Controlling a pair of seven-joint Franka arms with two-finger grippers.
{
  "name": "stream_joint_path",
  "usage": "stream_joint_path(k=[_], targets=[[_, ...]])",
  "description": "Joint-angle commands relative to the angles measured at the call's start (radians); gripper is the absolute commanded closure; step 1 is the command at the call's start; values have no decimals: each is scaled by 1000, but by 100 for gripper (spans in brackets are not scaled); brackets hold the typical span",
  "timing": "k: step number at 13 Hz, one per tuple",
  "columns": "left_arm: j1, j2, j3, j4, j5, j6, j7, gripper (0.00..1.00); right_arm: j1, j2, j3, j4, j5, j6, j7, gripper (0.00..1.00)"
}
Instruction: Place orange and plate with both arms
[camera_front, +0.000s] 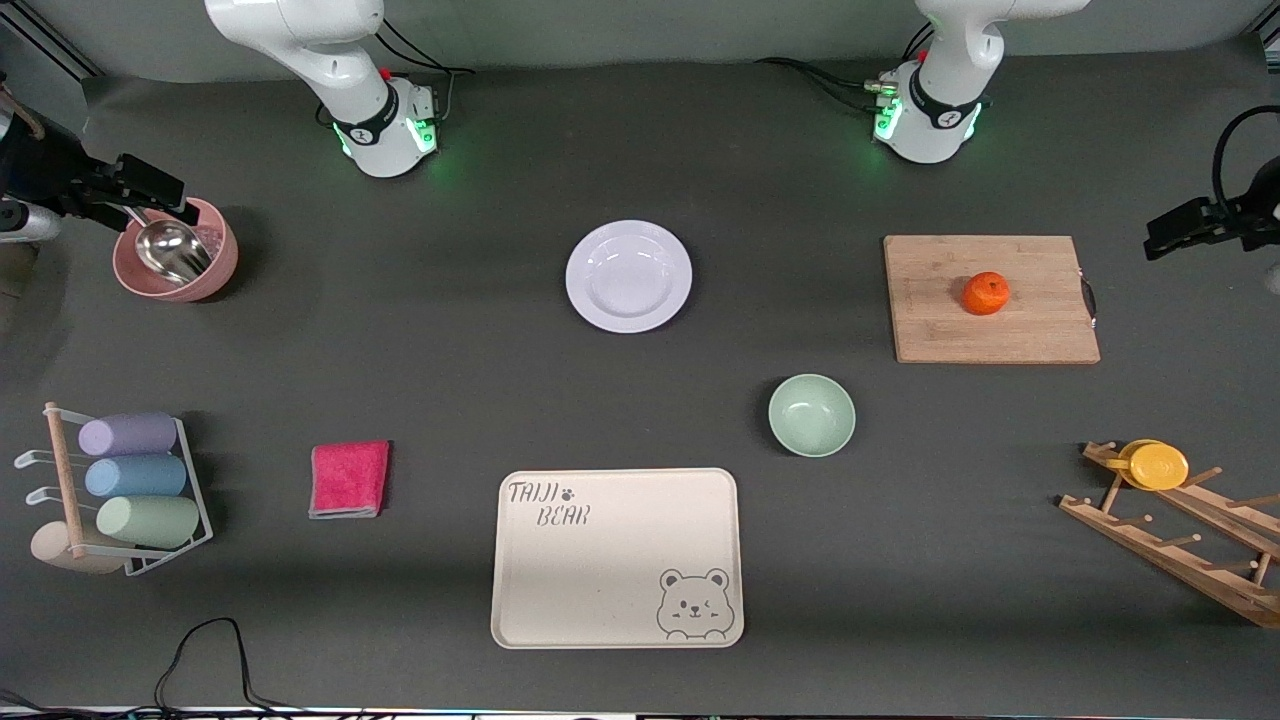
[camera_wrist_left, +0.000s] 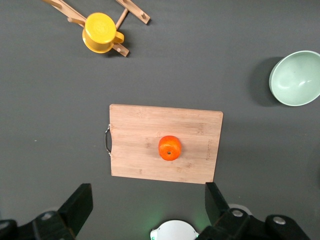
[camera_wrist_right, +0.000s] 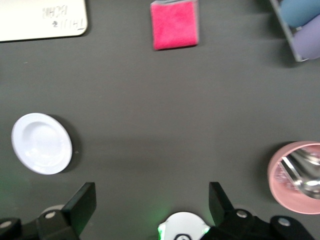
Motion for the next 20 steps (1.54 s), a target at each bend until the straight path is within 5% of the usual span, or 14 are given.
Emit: stream_joint_path(k=[1, 8, 13, 16, 20], targets=[[3, -123, 0, -271, -11, 145, -27, 0, 11, -11, -44, -48, 99, -15, -29, 0], [28, -152, -1, -713, -11, 565, -33, 0, 12, -54, -148, -367, 419, 85, -253, 0], [28, -99, -1, -740, -11, 638, -48, 0, 15, -51, -149, -605, 648, 210, -467, 0], [28, -74, -1, -838, -11, 791, -51, 0, 29, -19, -149, -709, 757, 282, -604, 0], [29, -24, 0, -922, -11, 947, -51, 0, 43, 170, -149, -752, 930, 297, -876, 0]])
